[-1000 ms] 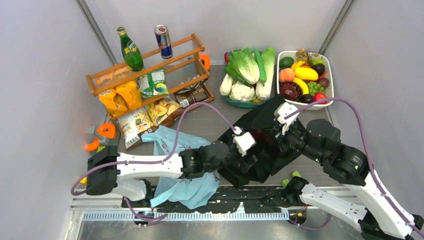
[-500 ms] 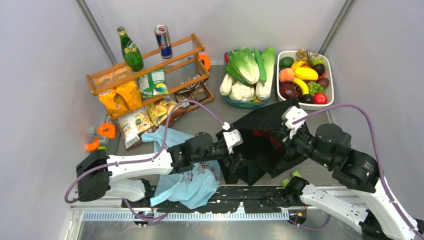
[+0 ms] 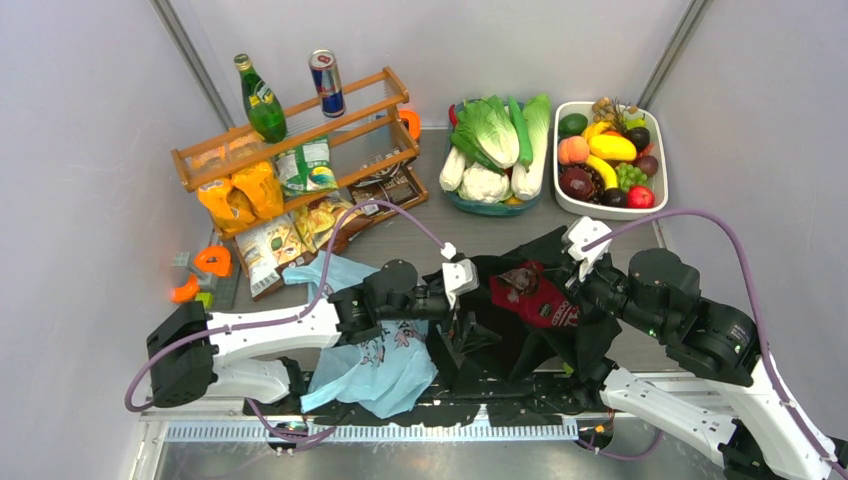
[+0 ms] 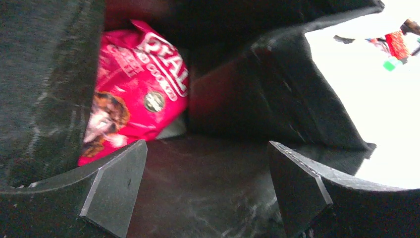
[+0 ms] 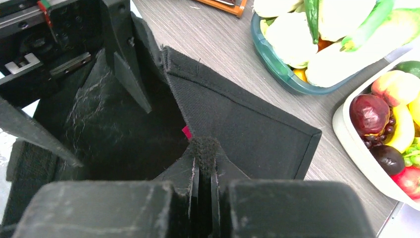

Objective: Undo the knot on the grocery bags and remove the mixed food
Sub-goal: Adjust the takeout bag at the center of the board.

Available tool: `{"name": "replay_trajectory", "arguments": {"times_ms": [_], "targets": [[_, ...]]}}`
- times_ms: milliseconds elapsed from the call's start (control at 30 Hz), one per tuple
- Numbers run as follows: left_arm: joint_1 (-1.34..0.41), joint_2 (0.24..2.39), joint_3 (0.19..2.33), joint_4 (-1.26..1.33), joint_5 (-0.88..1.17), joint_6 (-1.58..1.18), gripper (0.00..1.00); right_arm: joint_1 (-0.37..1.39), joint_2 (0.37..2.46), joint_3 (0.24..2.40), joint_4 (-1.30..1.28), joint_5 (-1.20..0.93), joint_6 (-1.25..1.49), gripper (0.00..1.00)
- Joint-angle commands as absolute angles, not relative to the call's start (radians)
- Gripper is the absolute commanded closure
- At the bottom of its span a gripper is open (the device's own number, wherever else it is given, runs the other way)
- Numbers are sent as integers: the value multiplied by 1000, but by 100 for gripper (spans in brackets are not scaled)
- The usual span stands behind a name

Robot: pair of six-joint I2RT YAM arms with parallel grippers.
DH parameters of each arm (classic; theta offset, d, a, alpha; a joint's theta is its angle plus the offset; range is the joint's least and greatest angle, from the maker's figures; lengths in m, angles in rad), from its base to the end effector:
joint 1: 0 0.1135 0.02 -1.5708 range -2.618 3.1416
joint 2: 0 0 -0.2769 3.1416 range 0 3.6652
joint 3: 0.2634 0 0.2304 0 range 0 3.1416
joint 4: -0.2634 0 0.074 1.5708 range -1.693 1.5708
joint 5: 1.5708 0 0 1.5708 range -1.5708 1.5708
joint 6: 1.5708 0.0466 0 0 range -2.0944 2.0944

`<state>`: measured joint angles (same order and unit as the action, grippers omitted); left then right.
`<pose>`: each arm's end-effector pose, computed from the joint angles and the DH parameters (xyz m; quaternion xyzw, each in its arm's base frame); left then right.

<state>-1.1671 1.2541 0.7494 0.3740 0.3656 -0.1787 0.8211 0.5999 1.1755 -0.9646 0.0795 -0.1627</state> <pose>0.0923 -0.2585 0.3063 0.4562 0.5939 -0.5110 0.4219 0.0415 0.0391 0.3956 -0.3724 0.7419 0.1487 0.5374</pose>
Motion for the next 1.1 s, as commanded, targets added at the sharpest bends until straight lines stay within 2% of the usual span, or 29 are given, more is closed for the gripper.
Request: {"name": "replay_trajectory", "arguments": {"times_ms": [0,133,300,500,667,833,967,1067], "targets": [[-1153,1288,782,456,256,-197,6,828,595,1220,-877,22,-133,95],[-1178,1390,861,458,195,-198,9,829,615,1179,-798,-89,-93,95],[-1237,1492,936,405,-107,-128,9,828,630,1104,-694,-210,-76,95],[-1262,1593,985,438,-332,-111,8,828,640,1034,-567,-316,-11,95],[-1297,1675,1031,466,-390,43,5,828,613,1043,-457,-251,112,95],[-1300,1648,939,617,-416,62,1,829,568,1121,-484,-149,128,95],[-1299,1582,834,775,-337,38,1,829,548,1150,-549,-101,105,95],[-1300,1582,822,798,-260,54,0,828,528,1159,-563,-69,108,95]]}}
